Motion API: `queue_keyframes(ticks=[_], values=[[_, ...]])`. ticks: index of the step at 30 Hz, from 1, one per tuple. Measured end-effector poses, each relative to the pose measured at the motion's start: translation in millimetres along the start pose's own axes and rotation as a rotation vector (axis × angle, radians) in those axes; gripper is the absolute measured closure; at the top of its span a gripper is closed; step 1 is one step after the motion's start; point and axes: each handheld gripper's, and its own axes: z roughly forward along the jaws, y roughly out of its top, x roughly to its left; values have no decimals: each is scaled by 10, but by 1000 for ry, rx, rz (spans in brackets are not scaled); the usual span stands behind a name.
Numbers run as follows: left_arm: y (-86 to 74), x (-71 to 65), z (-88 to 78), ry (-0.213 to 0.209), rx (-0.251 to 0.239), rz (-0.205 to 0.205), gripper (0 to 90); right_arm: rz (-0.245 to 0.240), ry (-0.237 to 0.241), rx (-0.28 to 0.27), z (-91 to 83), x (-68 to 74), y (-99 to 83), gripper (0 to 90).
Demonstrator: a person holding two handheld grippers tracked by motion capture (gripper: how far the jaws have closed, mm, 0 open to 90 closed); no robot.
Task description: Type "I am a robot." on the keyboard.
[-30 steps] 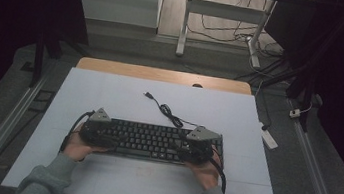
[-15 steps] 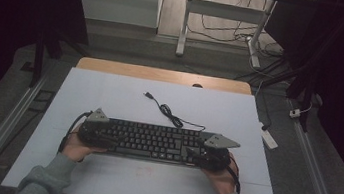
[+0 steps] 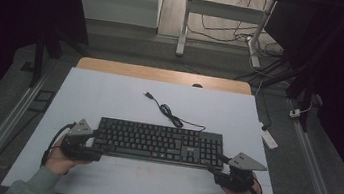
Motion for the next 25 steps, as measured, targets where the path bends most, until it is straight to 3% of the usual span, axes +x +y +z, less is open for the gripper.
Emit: queue_keyframes(ticks=[6,11,25], values=[[-114,-14,-63,7,8,2,260,7,-4,-2,-83,-69,-88,444],[-111,-6,-65,11,-1,3,260,20,6,-12,-93,-95,-95,445],[-105,18,-67,15,-1,2,259,1,12,-11,-83,-68,-88,444]])
